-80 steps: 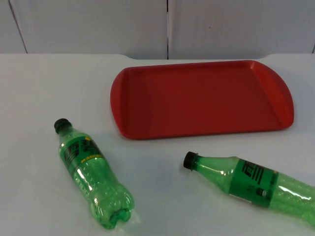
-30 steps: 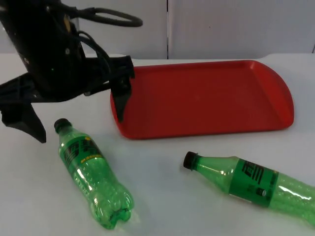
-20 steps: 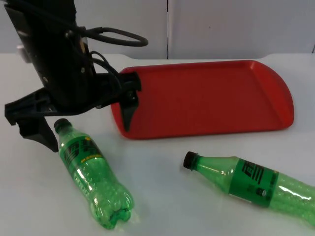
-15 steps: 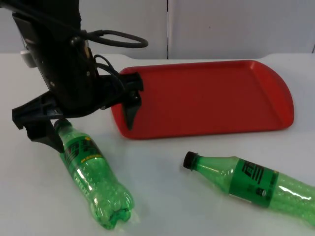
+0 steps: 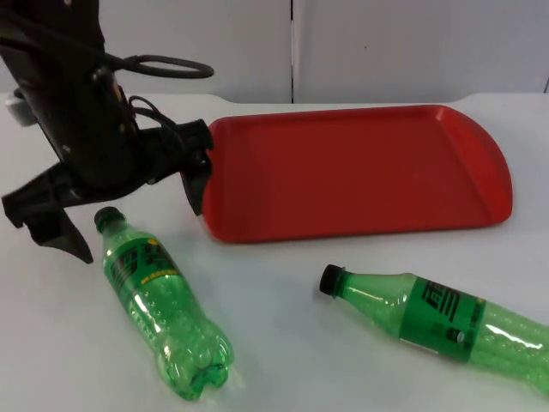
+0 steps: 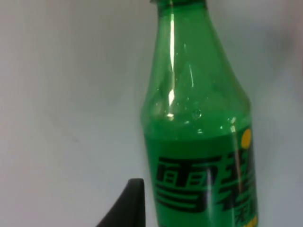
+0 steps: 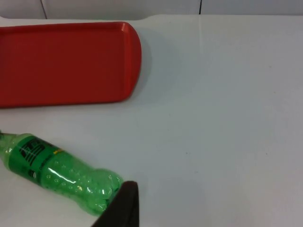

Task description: Place the bottle upright on the tray.

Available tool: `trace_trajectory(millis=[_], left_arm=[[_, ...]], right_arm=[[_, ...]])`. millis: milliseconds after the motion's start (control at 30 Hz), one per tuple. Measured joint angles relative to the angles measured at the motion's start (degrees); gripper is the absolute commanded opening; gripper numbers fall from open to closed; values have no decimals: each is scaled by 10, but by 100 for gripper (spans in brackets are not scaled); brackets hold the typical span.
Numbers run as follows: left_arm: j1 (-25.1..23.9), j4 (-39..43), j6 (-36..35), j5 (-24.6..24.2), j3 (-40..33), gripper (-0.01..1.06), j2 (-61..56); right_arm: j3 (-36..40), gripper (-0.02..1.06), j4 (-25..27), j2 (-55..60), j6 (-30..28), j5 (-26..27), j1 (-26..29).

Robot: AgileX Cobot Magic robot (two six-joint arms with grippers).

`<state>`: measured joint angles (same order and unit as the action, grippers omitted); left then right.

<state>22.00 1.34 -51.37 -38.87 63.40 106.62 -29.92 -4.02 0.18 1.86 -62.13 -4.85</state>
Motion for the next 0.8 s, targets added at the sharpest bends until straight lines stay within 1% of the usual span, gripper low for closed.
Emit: trace_trajectory(millis=[133,567,667,800], left_arm=[[0,-13,8,12,1,105,25],[-13,-19,26,17,1,105,62],[-13,-21,28,33,1,105,72],[-13,-25,28,41,1,105,83]], right_arm=[[0,105,0,0,0,0,0],[0,105,0,0,0,0,0],[0,105,0,0,0,0,0],[0,105,0,0,0,0,0]])
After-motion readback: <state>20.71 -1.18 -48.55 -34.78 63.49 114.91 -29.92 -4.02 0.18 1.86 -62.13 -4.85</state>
